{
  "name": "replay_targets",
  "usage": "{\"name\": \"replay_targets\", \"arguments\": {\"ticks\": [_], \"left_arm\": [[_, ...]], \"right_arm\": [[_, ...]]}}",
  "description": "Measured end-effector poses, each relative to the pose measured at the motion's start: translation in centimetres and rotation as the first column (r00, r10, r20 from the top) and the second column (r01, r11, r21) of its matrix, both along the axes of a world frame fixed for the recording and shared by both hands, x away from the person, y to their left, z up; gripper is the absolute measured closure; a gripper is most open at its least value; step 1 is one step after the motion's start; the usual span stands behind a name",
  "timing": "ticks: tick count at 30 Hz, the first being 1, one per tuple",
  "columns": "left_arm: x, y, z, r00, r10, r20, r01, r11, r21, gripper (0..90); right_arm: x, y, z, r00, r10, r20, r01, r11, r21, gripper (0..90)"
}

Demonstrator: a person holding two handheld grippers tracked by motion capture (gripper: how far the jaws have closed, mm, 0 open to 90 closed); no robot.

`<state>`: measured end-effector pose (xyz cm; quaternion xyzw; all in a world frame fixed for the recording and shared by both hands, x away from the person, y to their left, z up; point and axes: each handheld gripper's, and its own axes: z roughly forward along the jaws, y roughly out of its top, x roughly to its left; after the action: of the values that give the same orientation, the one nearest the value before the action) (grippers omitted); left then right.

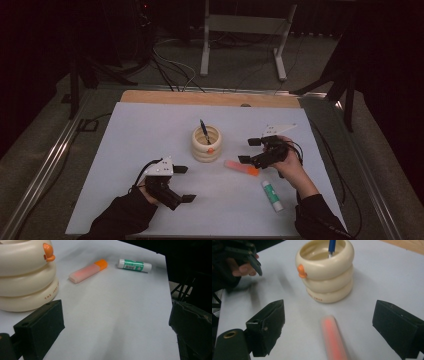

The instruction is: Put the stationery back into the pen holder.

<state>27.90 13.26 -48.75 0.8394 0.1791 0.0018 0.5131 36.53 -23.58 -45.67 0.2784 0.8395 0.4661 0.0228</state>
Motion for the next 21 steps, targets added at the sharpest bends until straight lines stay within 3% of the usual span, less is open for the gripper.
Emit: {"name": "replay_targets", "arguments": {"ticks": [7, 10, 14, 16, 21], "left_arm": [[0.0, 0.0, -0.1, 1.0, 0.001, -0.002, -0.001, 1.0, 0.002, 0.3], [0.0, 0.0, -0.1, 1.0, -0.001, -0.001, 0.001, 1.0, -0.002, 0.3], [0.0, 0.0, -0.1, 1.0, -0.003, -0.003, 0.003, 1.0, -0.002, 0.3], [0.0, -0.1, -0.1, 1.0, -0.002, -0.003, 0.002, 1.0, 0.001, 0.3], [0.0, -0.1, -0.1, 1.0, -0.006, -0.004, 0.006, 1.0, -0.001, 0.3]], "right_arm": [[-0.2, -0.8, -1.0, 0.9985, 0.052, 0.012, -0.053, 0.9986, 0.009, 12.8], [-0.4, -0.9, -1.4, 0.998, 0.063, -0.006, -0.063, 0.9979, -0.012, 14.4], [-1.1, -0.9, -1.9, 0.998, 0.041, 0.048, -0.036, 0.9943, -0.1, 15.0], [-1.2, -0.9, -2.2, 0.998, 0.059, 0.026, -0.056, 0.9933, -0.101, 15.1], [-1.5, -1.1, -3.0, 0.9977, 0.065, 0.021, -0.062, 0.9899, -0.128, 19.8]]}}
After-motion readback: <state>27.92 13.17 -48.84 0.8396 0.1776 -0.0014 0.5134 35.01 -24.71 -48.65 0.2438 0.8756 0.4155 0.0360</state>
